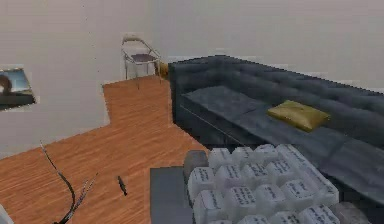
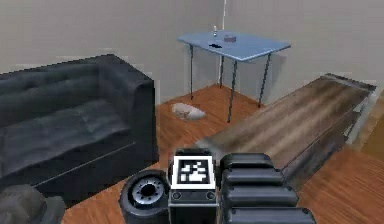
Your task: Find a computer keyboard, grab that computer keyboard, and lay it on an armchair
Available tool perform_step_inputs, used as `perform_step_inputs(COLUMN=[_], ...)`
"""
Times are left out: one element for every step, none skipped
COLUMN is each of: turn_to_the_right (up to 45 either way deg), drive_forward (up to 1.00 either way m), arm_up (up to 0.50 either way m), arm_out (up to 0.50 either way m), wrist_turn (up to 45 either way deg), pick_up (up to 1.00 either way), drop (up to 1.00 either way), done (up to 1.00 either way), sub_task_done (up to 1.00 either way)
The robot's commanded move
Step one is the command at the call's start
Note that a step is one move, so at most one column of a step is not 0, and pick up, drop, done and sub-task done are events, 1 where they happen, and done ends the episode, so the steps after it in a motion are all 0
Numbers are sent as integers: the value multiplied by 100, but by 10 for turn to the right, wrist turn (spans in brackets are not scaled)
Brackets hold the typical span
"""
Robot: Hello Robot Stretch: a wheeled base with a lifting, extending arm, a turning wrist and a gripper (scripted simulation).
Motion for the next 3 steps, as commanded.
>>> perform_step_inputs(turn_to_the_right=[0, -60, 0], drive_forward=[100, 0, 30], arm_up=[0, 0, 0], arm_out=[0, 0, 0], wrist_turn=[0, 0, 0], pick_up=[0, 0, 0], drop=[0, 0, 0], done=[0, 0, 0], sub_task_done=[0, 0, 0])
